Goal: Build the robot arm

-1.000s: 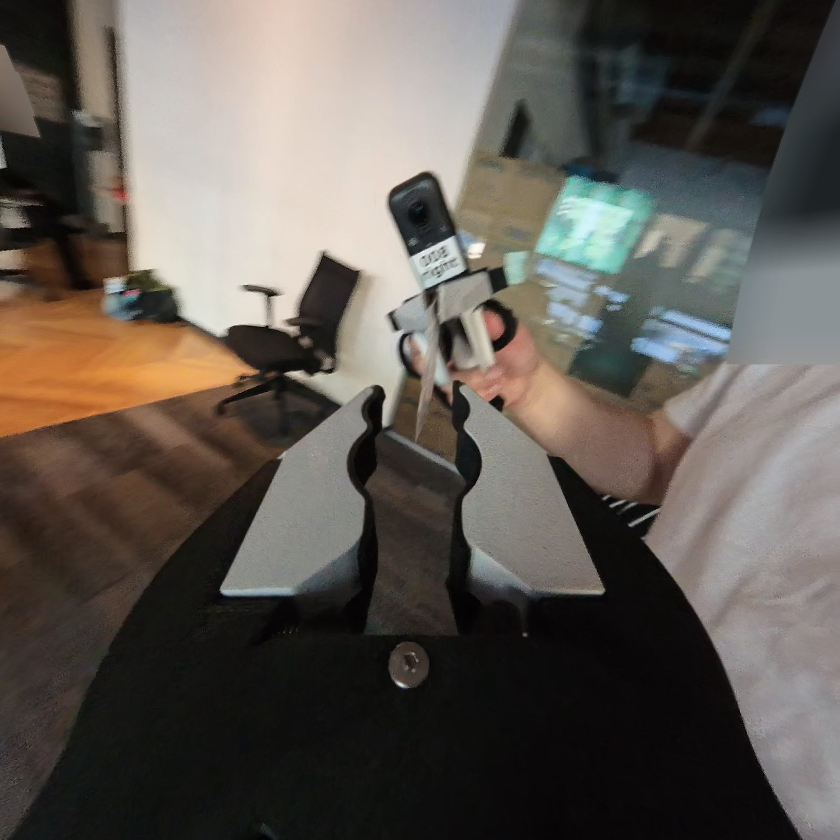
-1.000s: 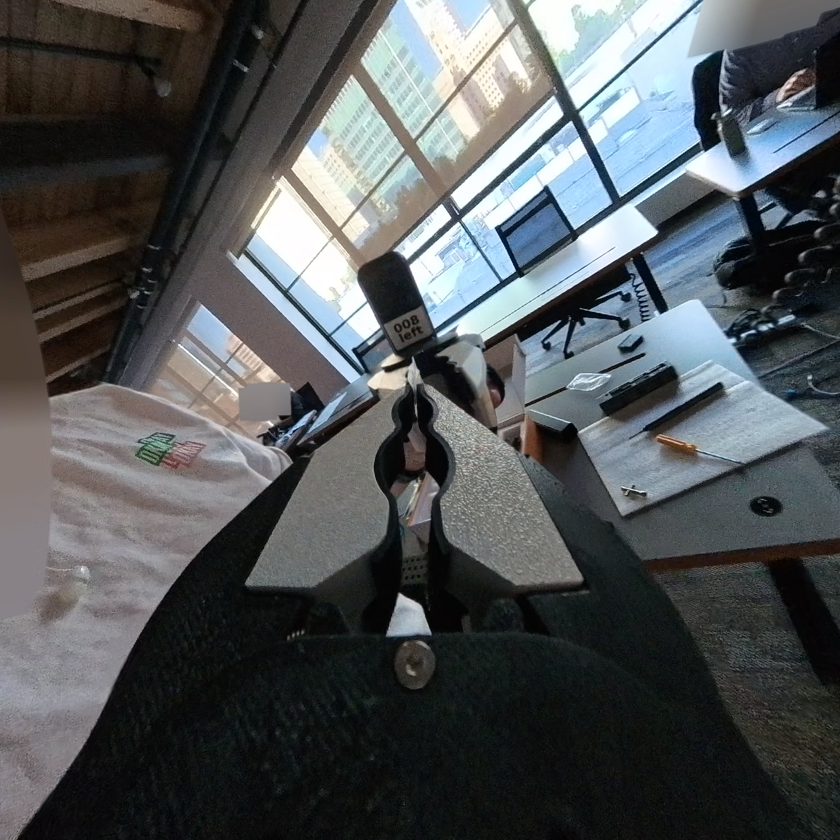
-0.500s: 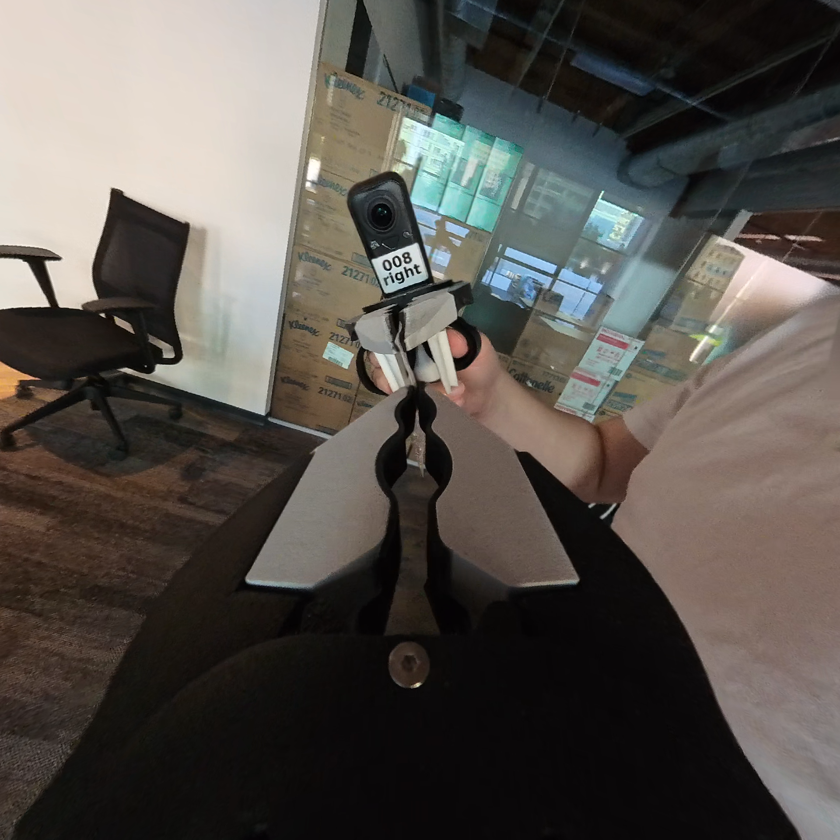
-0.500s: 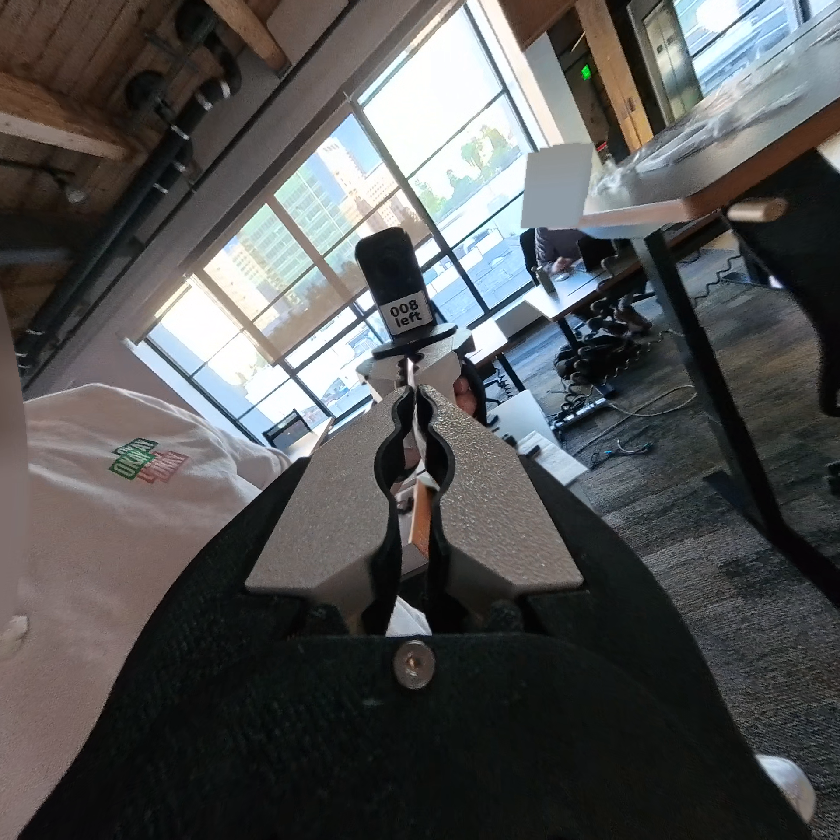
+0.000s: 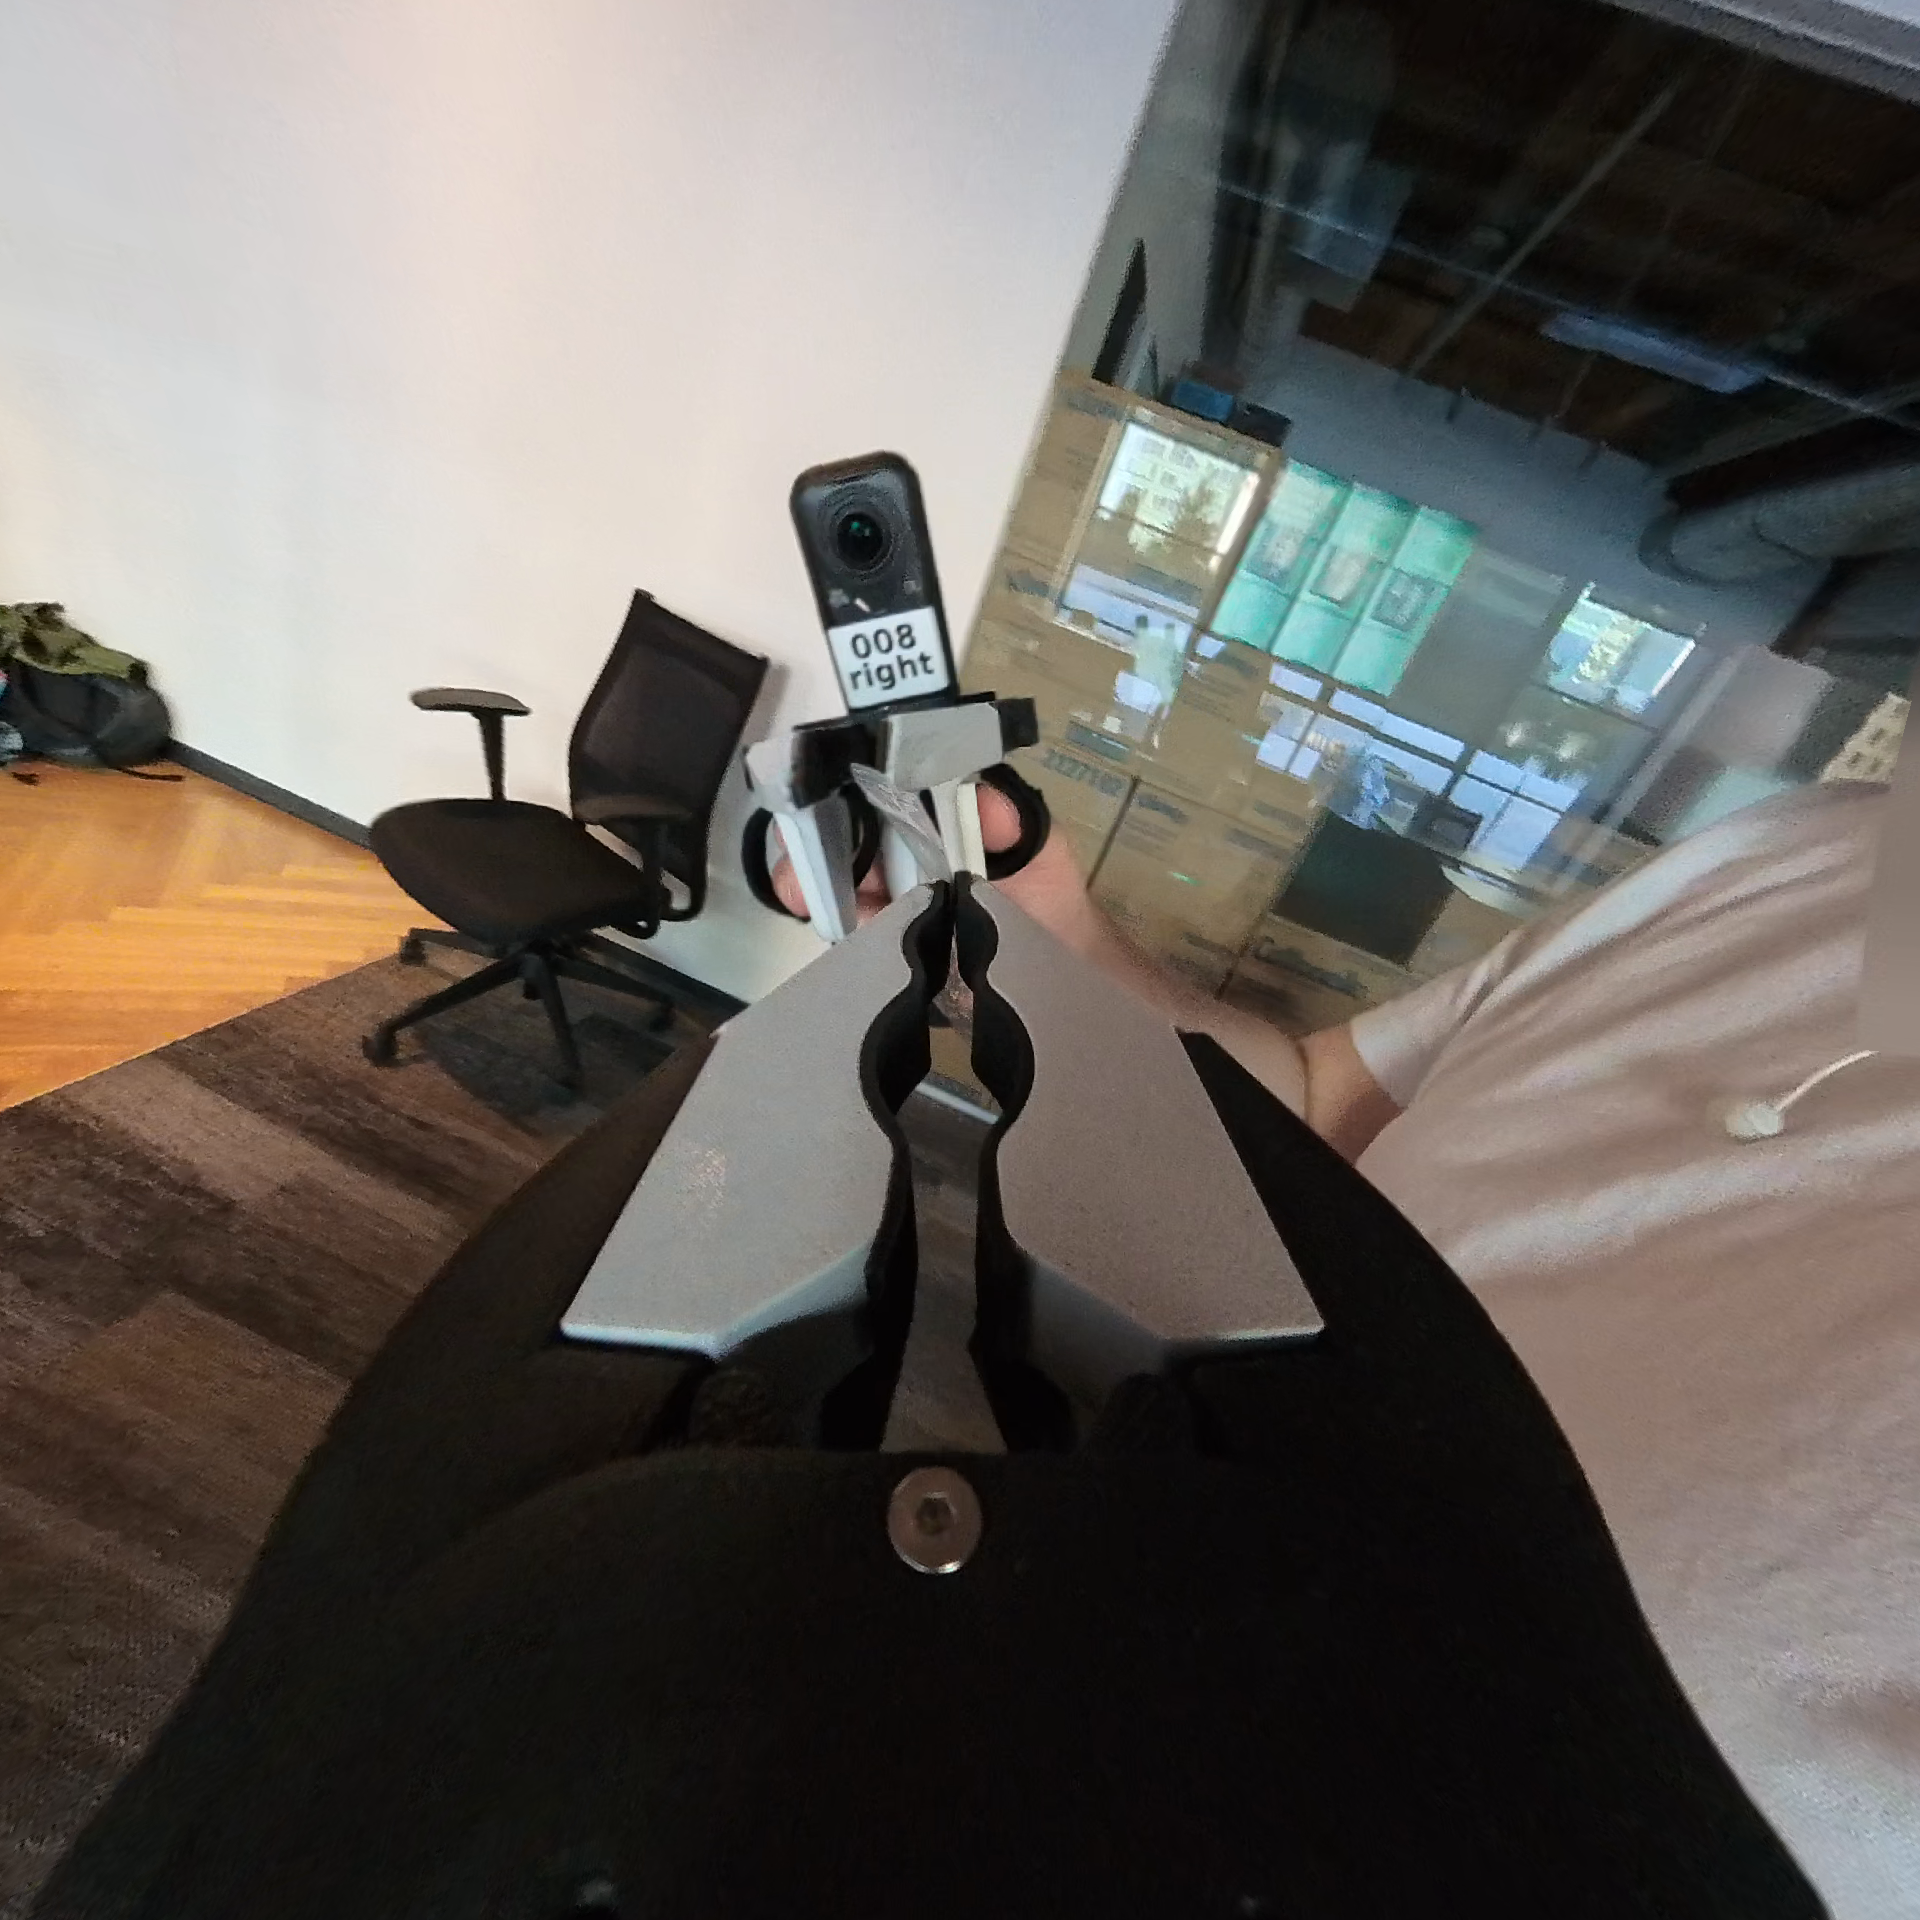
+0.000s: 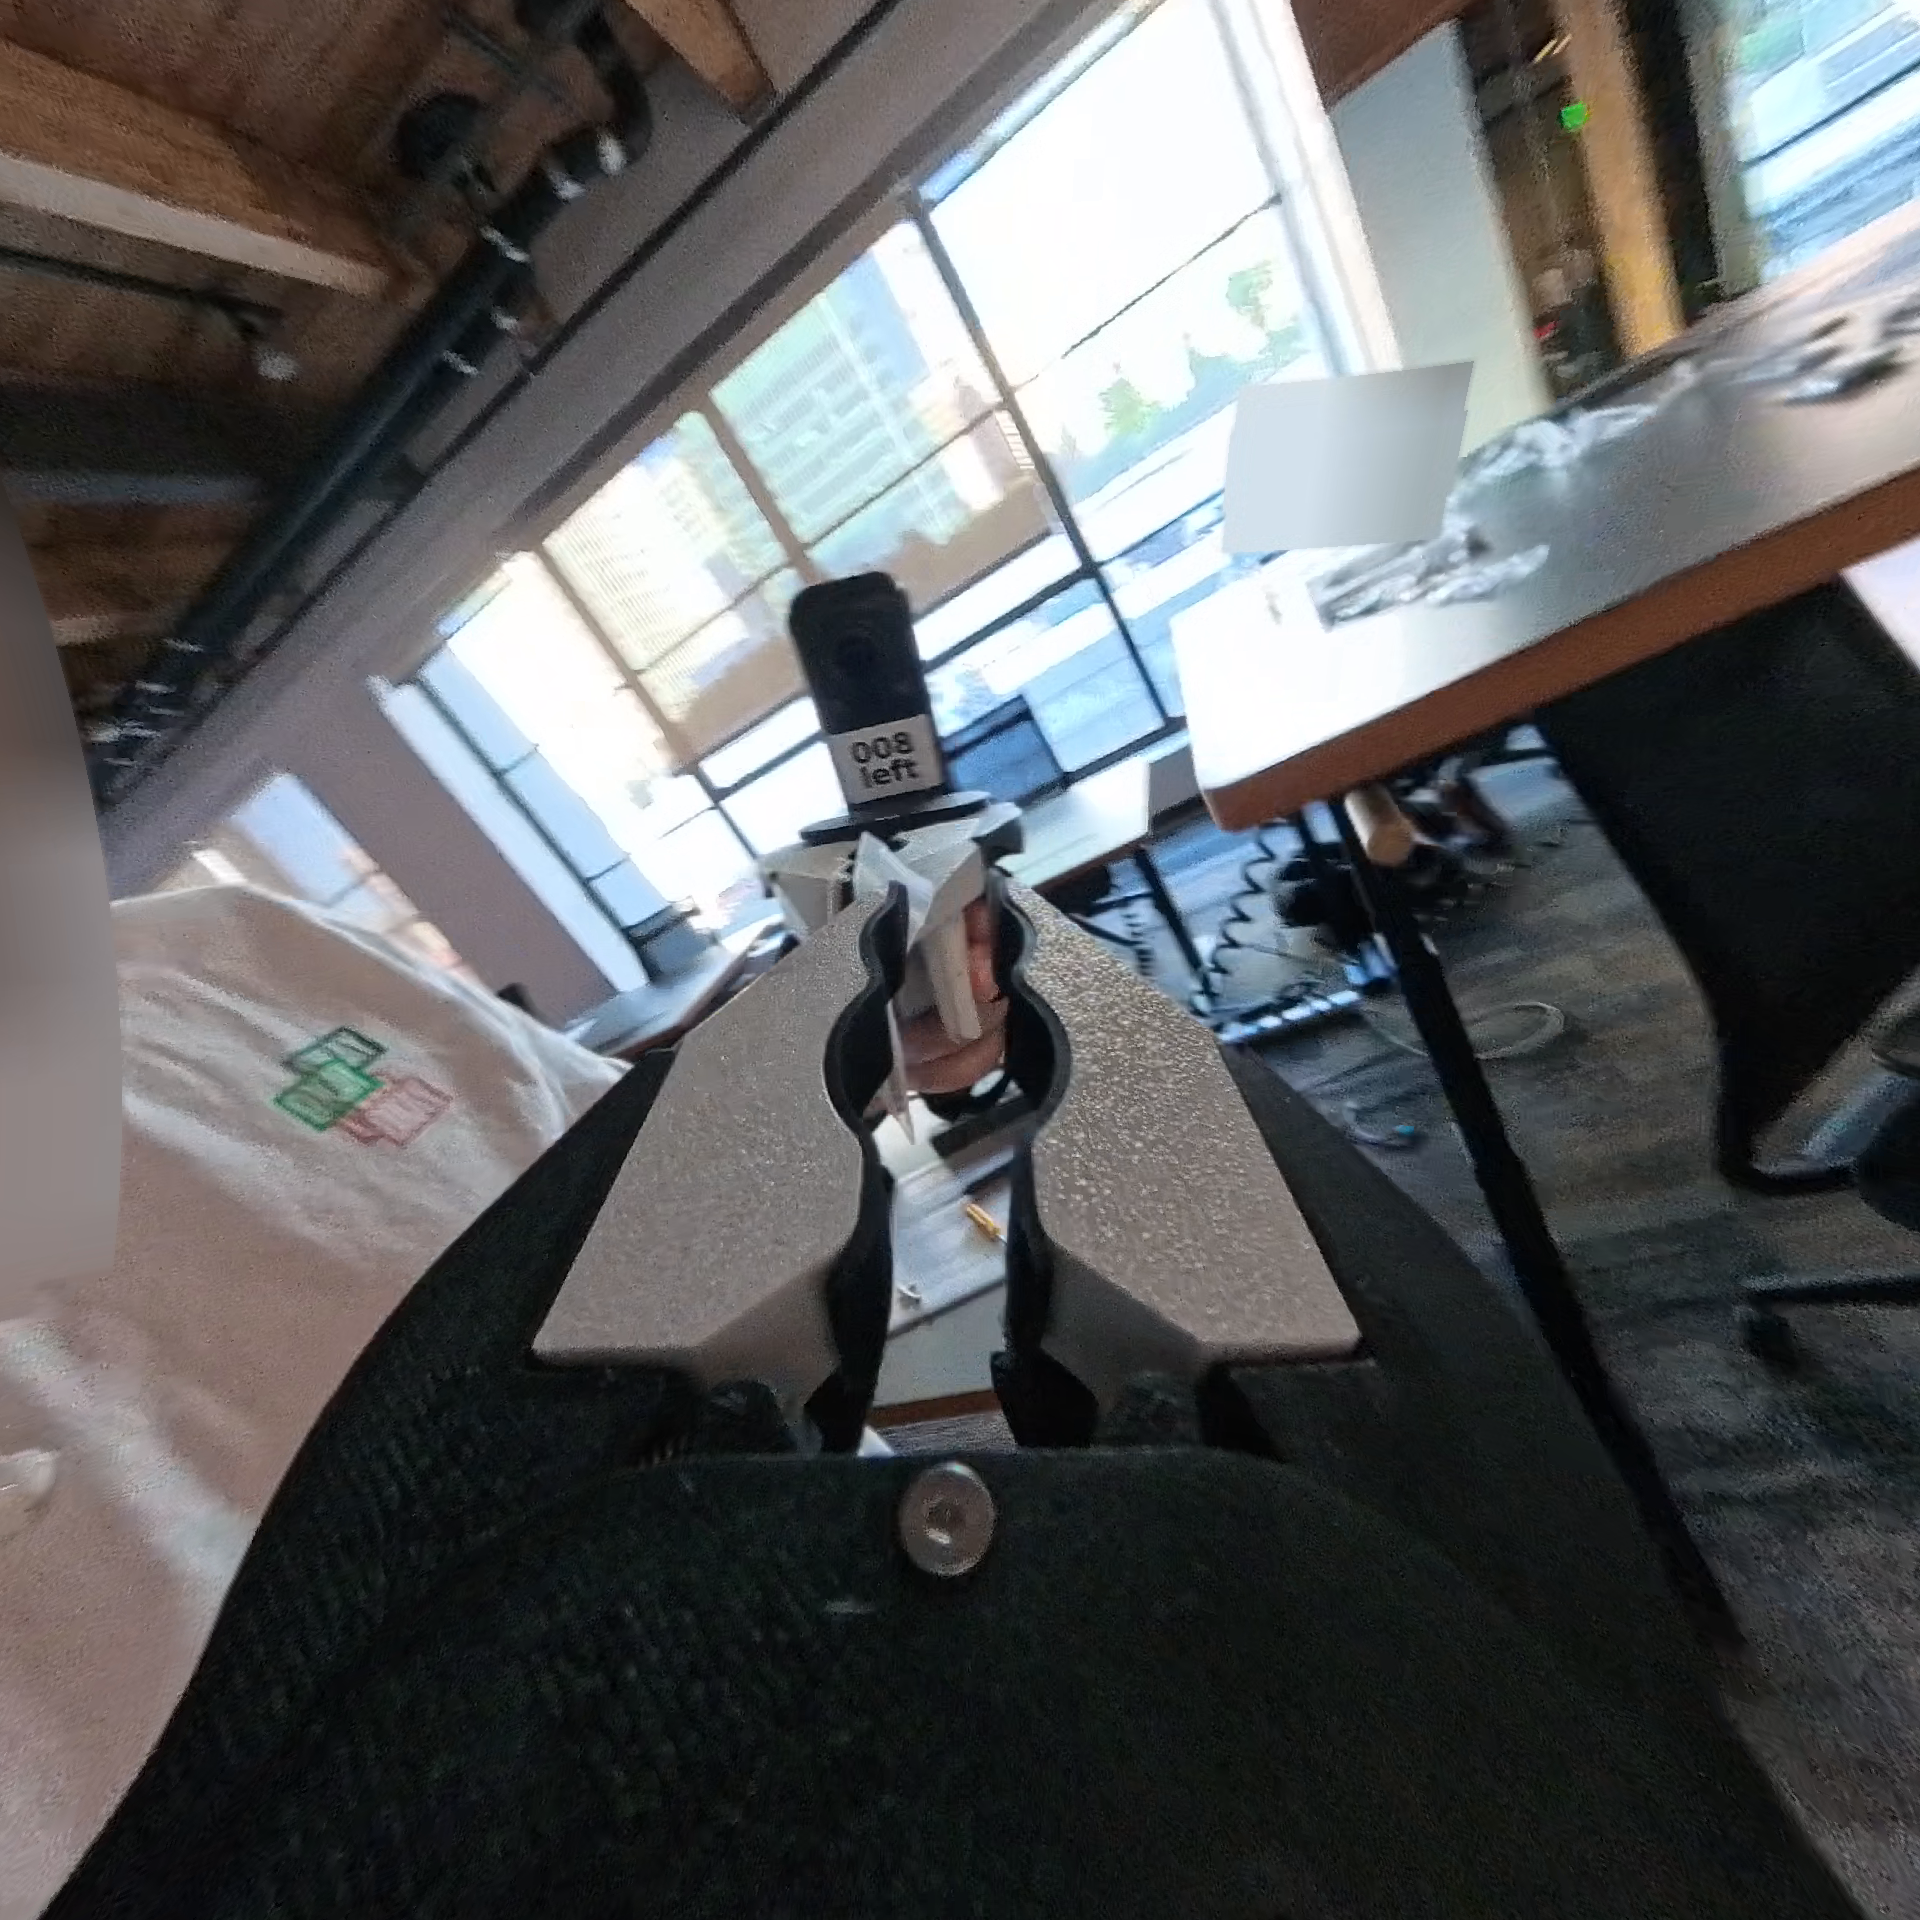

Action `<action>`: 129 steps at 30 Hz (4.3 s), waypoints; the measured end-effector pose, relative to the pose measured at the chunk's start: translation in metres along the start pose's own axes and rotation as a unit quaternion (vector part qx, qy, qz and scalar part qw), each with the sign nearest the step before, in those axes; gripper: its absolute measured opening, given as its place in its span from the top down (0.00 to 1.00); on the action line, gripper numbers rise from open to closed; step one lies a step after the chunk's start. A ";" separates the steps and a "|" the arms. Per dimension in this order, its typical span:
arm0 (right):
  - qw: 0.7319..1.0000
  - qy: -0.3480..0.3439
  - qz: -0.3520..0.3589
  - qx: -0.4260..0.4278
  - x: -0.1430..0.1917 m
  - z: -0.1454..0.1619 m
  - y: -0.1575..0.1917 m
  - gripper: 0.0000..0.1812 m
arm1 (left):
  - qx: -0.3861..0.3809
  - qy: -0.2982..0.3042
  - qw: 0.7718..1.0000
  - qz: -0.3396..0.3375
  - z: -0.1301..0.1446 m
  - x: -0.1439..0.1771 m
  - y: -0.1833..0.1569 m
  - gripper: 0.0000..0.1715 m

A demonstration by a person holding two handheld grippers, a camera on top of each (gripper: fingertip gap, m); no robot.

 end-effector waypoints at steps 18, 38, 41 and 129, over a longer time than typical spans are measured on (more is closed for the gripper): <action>0.974 0.120 -0.186 -0.039 -0.025 -0.263 -0.308 0.91 | 0.018 -0.105 0.967 -0.230 -0.099 -0.070 0.316 1.00; 0.906 0.276 -0.317 -0.046 -0.184 -0.408 -0.550 1.00 | -0.046 -0.088 0.884 -0.457 -0.148 0.027 0.529 0.88; 0.923 0.272 -0.272 -0.010 -0.203 -0.455 -0.595 1.00 | -0.063 -0.053 0.852 -0.516 -0.163 0.053 0.551 0.88; 0.503 0.672 -0.527 -0.131 -0.456 -0.627 -0.964 0.94 | 0.155 0.096 0.797 -0.576 -0.220 0.074 1.012 1.00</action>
Point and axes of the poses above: each gripper's, where its closed fingertips meet, x back along the fingers, z out of its underside, y = z × x across the jaws, the point moved 10 cm from there along x, back along the fingers, and after that the axes turned 7 degrees about -x, right-handed, at the moved point
